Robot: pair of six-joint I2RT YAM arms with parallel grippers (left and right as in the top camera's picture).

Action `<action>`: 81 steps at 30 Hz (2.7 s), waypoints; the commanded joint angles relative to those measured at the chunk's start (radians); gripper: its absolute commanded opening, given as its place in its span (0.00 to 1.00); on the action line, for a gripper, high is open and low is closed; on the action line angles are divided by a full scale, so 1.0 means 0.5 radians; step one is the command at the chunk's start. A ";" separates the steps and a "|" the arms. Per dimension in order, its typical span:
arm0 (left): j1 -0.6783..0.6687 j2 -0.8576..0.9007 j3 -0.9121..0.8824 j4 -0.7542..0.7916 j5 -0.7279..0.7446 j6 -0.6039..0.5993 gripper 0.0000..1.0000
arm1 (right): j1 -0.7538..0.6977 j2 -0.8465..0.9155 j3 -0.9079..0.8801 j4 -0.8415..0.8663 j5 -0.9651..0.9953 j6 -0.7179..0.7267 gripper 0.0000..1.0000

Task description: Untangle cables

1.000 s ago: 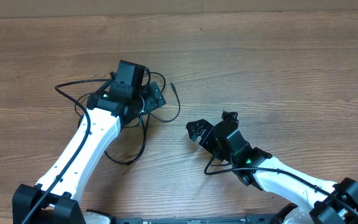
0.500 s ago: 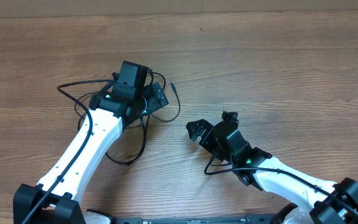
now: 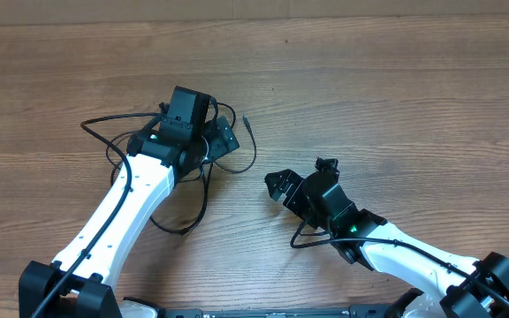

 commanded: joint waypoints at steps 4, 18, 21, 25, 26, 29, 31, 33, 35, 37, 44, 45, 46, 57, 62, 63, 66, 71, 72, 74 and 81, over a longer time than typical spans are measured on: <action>-0.017 -0.004 -0.011 0.007 -0.035 -0.021 0.94 | -0.004 -0.024 -0.001 0.014 0.012 0.008 1.00; -0.050 -0.003 -0.012 0.000 -0.028 -0.059 0.92 | -0.004 -0.024 -0.001 0.014 0.012 0.008 1.00; -0.099 0.011 -0.029 0.003 -0.059 -0.058 0.91 | -0.004 -0.024 -0.001 0.014 0.012 0.008 1.00; -0.156 0.095 -0.079 0.021 -0.087 -0.062 0.89 | -0.003 -0.024 -0.001 0.013 0.013 0.008 1.00; -0.164 0.130 -0.085 0.021 -0.087 -0.066 0.89 | -0.004 -0.024 -0.001 0.013 0.013 0.008 1.00; -0.175 0.259 -0.086 0.040 -0.053 -0.065 0.90 | -0.003 -0.024 -0.001 0.013 0.013 0.008 1.00; -0.175 0.332 -0.086 0.054 0.006 -0.065 0.83 | -0.003 -0.024 -0.001 0.013 0.013 0.008 1.00; -0.175 0.387 -0.086 0.062 0.041 -0.065 0.75 | -0.004 -0.024 -0.001 0.013 0.013 0.008 1.00; -0.175 0.432 -0.086 0.069 0.086 -0.064 0.67 | -0.003 -0.024 -0.001 0.013 0.013 0.008 1.00; -0.175 0.459 -0.086 0.065 0.069 -0.050 0.59 | -0.003 -0.024 -0.001 0.013 0.013 0.008 1.00; -0.166 0.469 0.007 0.087 -0.042 0.388 0.68 | -0.003 -0.024 -0.001 0.013 0.013 0.007 1.00; -0.167 0.466 0.056 0.058 -0.042 0.542 0.70 | -0.004 -0.024 -0.001 0.013 0.013 0.008 1.00; -0.173 0.466 0.113 0.026 -0.058 0.732 0.72 | -0.003 -0.024 -0.001 0.013 0.013 0.008 1.00; -0.183 0.640 0.218 0.311 -0.295 1.662 0.62 | -0.003 -0.024 -0.001 0.013 0.013 0.008 1.00; -0.183 0.895 0.218 0.468 -0.294 1.681 0.60 | -0.004 -0.024 -0.001 0.013 0.013 0.007 1.00; -0.185 0.938 0.218 0.480 -0.294 1.681 0.58 | -0.004 -0.024 -0.001 0.013 0.013 0.008 1.00; -0.184 1.011 0.218 0.475 -0.293 1.669 0.16 | -0.003 -0.024 -0.001 0.013 0.013 0.008 1.00; -0.185 0.983 0.220 0.469 -0.288 1.613 0.04 | -0.004 -0.024 -0.001 0.013 0.013 0.008 1.00; -0.184 0.970 0.221 0.463 -0.286 1.588 0.04 | -0.003 -0.024 -0.001 0.013 0.013 0.008 1.00; -0.185 0.946 0.229 0.447 -0.285 1.556 0.04 | -0.003 -0.024 -0.001 0.013 0.013 0.007 1.00; -0.185 0.816 0.252 0.412 -0.212 1.504 0.04 | -0.004 -0.024 -0.001 0.013 0.013 0.008 1.00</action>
